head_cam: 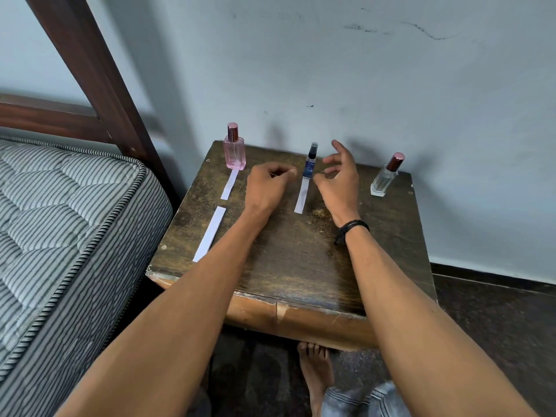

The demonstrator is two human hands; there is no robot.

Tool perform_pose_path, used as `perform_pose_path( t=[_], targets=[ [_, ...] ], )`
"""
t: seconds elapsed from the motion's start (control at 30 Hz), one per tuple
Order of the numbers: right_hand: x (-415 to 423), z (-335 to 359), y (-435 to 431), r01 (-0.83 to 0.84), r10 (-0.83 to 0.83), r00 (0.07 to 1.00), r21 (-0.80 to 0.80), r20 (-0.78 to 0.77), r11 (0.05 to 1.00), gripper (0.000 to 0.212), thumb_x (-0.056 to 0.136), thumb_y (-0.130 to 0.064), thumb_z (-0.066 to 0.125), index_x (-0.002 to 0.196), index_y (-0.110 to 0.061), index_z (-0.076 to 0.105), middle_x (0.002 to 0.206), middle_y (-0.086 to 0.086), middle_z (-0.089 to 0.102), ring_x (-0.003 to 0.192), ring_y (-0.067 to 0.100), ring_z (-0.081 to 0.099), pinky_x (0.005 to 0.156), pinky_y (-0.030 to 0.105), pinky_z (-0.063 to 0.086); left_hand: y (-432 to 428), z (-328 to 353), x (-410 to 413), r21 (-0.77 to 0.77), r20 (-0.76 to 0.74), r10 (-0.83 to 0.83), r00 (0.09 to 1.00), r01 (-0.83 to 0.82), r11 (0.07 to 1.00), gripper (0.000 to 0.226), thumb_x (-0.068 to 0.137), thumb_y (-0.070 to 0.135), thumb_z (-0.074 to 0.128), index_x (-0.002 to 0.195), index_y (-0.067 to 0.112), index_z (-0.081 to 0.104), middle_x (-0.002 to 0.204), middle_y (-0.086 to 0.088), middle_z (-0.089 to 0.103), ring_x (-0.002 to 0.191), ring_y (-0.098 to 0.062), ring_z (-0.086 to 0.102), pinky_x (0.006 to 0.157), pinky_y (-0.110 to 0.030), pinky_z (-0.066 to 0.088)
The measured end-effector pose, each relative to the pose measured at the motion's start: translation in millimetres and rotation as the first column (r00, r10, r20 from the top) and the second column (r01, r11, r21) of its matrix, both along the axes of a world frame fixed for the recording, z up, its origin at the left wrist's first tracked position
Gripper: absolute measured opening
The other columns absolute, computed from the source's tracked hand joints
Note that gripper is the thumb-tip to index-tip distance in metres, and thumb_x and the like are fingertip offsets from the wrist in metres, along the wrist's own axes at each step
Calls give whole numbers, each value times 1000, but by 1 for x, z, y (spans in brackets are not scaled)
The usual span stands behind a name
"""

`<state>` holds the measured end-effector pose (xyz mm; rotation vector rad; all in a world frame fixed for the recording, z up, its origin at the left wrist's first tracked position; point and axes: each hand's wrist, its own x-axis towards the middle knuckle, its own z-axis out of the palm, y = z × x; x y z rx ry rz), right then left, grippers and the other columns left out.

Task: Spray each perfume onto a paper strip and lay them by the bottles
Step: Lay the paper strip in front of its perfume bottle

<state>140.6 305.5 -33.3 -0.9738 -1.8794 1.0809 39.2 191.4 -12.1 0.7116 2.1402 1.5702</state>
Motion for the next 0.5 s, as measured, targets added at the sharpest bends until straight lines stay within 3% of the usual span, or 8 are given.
perform_pose_path(
  t=[0.07, 0.23, 0.37, 0.5],
  targets=[
    [0, 1, -2, 30, -30, 999, -2, -17, 1000, 69, 82, 3, 69, 143, -23, 50, 109, -4, 62, 89, 8, 59, 79, 17, 50, -13, 8, 3, 15, 32, -14, 999, 14, 1000, 8, 88, 25, 74, 92, 19, 79, 88, 7, 75, 80, -5, 64, 77, -23, 49],
    [1, 4, -2, 112, -112, 994, -7, -13, 994, 39, 90, 5, 60, 123, -16, 62, 89, -6, 59, 79, 3, 55, 72, 12, 46, -56, 29, 16, -94, -67, -26, 997, 20, 995, 6, 90, 27, 74, 89, 24, 79, 79, 14, 71, 72, -3, 63, 72, -24, 53],
    [3, 11, -11, 141, -142, 990, -29, -20, 990, 22, 90, 2, 60, 102, -15, 67, 86, -8, 61, 86, 13, 61, 79, 31, 53, -96, 46, 18, -57, -105, 118, 988, -124, 991, 6, 88, 30, 74, 88, 27, 80, 80, 14, 73, 74, -4, 65, 74, -28, 53],
    [14, 19, -34, 190, -197, 978, -89, -68, 978, 24, 88, -2, 60, 83, -24, 66, 86, -1, 69, 84, 22, 66, 82, 48, 58, -139, 45, 13, -90, -194, 276, 941, -297, 950, 11, 88, 32, 71, 93, 26, 80, 82, 13, 73, 80, -8, 68, 82, -34, 57]
  ],
)
